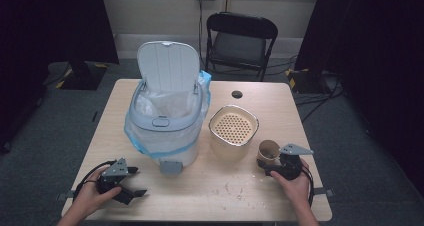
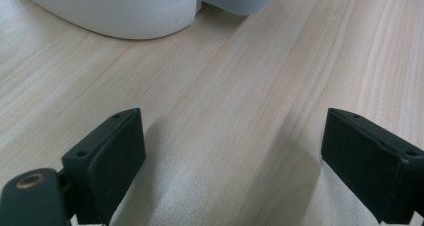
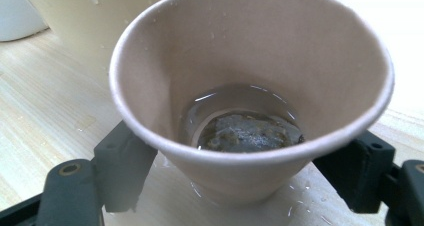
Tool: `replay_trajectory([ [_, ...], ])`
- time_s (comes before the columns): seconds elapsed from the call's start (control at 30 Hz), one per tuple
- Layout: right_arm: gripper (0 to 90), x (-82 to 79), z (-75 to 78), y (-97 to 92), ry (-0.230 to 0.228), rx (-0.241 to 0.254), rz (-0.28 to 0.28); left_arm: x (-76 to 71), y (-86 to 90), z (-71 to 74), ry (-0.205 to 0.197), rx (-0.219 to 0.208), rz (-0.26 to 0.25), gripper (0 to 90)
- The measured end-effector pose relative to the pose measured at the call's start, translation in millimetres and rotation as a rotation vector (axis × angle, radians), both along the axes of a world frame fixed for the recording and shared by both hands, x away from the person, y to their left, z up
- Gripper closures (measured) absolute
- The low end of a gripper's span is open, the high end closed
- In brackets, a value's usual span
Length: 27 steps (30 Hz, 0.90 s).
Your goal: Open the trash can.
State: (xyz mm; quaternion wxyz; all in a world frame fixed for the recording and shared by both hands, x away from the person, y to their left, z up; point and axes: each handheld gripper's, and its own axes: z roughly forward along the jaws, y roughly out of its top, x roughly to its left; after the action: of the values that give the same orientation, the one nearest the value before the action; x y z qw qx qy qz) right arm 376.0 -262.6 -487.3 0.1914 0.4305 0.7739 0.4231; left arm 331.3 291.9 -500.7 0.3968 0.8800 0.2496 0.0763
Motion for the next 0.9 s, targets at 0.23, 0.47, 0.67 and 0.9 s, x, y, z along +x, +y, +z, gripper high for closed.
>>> replay_trajectory([
  [0.23, 22.9, 0.3, -2.9, -0.8, -0.012, 0.027, -0.010, -0.8, 0.2, -1.3, -0.008, -0.002, -0.010, 8.2],
  [0.47, 25.6, -0.1, -5.0, 0.0, -0.022, 0.036, -0.021, -2.0, -2.0, -2.0, -0.014, 0.007, -0.019, 6.3],
  [0.67, 30.2, -0.7, -6.7, -2.1, -0.037, 0.050, -0.033, -2.1, -2.6, -2.1, -0.025, 0.022, -0.028, 5.5],
  [0.9, 31.4, -1.8, -7.1, -1.6, -0.052, 0.044, -0.033, -3.4, -5.1, -2.5, -0.031, 0.036, -0.037, 3.2],
])
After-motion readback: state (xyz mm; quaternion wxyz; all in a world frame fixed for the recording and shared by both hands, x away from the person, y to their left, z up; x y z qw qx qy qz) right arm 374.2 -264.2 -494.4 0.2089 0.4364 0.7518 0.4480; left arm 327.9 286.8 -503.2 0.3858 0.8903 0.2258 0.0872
